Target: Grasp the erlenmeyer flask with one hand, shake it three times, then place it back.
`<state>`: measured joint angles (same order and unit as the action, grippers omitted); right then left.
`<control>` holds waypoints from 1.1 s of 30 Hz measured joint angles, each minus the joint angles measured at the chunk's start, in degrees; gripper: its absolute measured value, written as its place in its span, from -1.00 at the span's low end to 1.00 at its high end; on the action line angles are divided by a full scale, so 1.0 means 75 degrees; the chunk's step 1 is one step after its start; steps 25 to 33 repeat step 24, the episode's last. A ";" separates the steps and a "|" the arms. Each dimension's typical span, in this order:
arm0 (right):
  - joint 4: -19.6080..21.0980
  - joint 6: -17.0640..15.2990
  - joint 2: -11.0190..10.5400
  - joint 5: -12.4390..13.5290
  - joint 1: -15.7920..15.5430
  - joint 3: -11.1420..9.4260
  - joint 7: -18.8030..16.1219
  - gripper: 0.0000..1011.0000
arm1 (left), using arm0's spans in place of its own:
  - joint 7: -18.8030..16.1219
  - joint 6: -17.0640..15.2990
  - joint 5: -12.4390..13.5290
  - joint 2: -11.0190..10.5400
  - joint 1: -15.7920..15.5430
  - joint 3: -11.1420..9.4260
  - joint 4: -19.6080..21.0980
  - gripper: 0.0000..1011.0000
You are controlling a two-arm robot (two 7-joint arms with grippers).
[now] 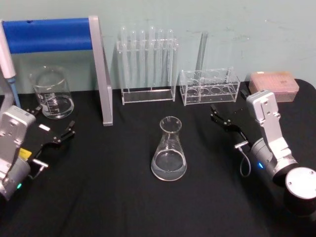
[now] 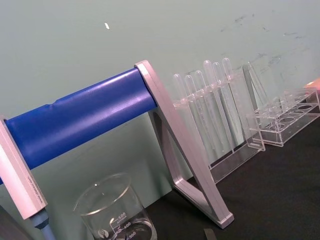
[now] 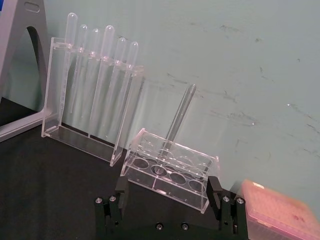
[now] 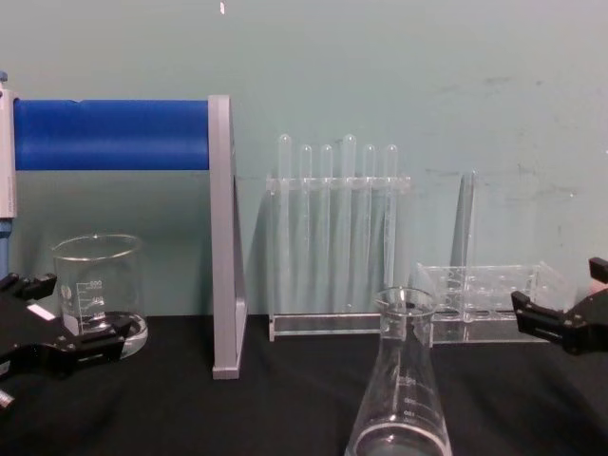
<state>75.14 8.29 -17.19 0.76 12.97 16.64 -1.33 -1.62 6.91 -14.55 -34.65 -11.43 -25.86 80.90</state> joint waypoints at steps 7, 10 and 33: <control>0.0000 0.0000 0.0000 0.0000 0.0000 0.0000 0.0000 0.98 | 0.0000 0.0000 0.0000 0.0000 0.0000 0.0000 0.0000 0.98; 0.0000 0.0000 0.0000 0.0000 0.0000 0.0000 0.0000 0.98 | 0.0000 0.0000 0.0000 0.0000 0.0000 0.0000 0.0000 0.98; 0.0000 0.0000 0.0001 0.0000 0.0000 0.0000 0.0000 0.98 | 0.0000 0.0000 0.0000 0.0000 0.0000 0.0000 0.0000 0.98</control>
